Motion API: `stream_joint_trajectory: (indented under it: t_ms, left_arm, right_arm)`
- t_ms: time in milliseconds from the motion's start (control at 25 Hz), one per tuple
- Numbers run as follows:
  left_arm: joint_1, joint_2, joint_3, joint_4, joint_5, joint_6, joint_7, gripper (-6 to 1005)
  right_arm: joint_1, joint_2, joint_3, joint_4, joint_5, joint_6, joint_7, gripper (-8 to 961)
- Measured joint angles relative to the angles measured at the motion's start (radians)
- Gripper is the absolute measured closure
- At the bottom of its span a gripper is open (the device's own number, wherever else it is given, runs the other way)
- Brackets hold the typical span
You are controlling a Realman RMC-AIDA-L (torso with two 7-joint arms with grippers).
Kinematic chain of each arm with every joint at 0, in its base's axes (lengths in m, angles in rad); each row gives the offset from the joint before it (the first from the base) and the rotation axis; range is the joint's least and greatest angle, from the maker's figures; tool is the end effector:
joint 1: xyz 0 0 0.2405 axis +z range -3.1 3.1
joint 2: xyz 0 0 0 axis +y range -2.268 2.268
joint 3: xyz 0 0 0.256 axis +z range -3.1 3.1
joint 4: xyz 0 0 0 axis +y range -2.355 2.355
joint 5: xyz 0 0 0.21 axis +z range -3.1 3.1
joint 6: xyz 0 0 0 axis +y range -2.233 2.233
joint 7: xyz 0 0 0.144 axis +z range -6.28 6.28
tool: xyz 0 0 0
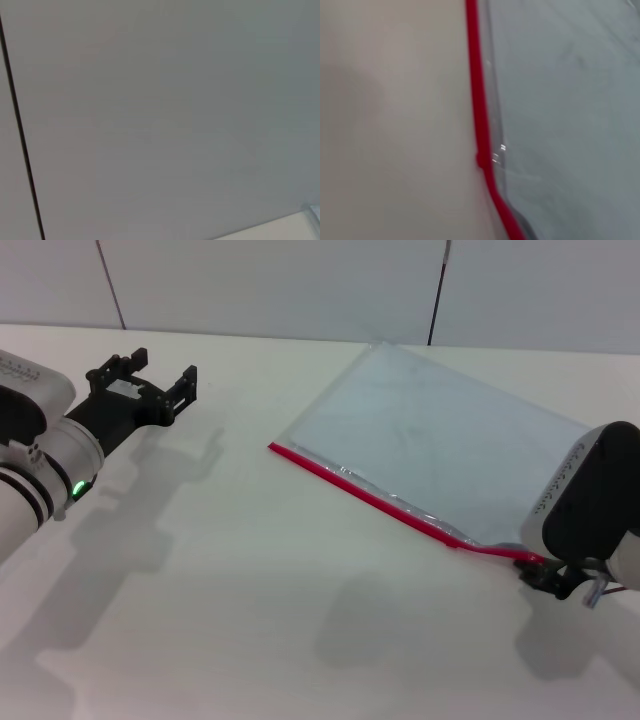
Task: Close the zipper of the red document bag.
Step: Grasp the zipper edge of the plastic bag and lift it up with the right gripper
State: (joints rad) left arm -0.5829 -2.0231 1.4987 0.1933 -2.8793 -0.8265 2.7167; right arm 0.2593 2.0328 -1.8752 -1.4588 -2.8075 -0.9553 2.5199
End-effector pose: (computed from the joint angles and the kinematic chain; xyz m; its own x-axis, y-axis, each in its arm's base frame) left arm -0.3097 0.3971 -0.0090 0.7925 0.1273 0.5964 0.5993 -0.3433 -0.7231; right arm 0.2282 0.3239 -0.0452 0.8867 -0.3629 0.2865 -0.1168 -0.7754 -0.6206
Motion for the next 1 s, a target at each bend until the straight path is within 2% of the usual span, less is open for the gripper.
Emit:
stream_joint_trajectory:
  t_ms: [200, 960, 1000]
  left_arm:
    - [0.0, 0.0, 0.0, 0.0, 0.0, 0.0, 0.0, 277]
    - [0.0, 0.0, 0.0, 0.0, 0.0, 0.001, 0.0, 278]
    - [0.0, 0.0, 0.0, 0.0, 0.0, 0.001, 0.0, 278]
  right_arm:
    - [0.008, 0.0, -0.03, 0.015, -0.084, 0.021, 0.076, 393]
    - [0.017, 0.0, -0.04, 0.013, -0.088, 0.08, 0.093, 396]
    - [0.018, 0.0, -0.041, 0.013, -0.088, 0.08, 0.094, 418]
